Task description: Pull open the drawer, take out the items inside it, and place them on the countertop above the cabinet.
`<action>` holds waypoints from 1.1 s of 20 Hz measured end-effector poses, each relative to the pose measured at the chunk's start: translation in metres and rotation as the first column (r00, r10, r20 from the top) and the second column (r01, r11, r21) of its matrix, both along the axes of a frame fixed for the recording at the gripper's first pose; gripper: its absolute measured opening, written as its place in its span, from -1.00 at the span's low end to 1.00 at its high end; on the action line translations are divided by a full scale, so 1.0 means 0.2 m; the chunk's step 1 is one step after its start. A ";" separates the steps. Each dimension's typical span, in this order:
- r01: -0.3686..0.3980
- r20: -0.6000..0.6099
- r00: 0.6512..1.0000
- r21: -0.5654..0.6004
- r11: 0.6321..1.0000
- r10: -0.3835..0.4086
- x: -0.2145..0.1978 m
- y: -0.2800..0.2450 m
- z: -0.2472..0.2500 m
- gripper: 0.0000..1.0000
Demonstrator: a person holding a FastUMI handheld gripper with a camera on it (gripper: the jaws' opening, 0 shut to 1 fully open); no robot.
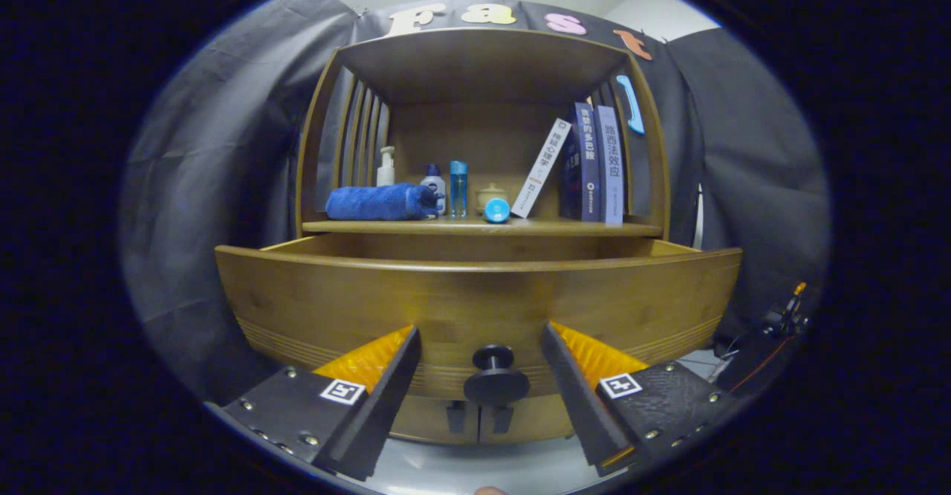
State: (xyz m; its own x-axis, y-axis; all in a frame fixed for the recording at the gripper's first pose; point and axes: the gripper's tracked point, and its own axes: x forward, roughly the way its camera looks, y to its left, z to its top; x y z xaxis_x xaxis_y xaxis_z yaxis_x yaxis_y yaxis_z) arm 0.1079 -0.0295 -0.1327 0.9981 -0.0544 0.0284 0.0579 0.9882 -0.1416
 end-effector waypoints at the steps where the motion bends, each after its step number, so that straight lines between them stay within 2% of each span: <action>1: 0.007 -0.015 1.000 -0.013 1.000 -0.007 0.01 0.00 -0.04 0.98; 22: -0.025 0.169 0.985 0.034 0.999 0.019 0.46 0.01 0.02 0.98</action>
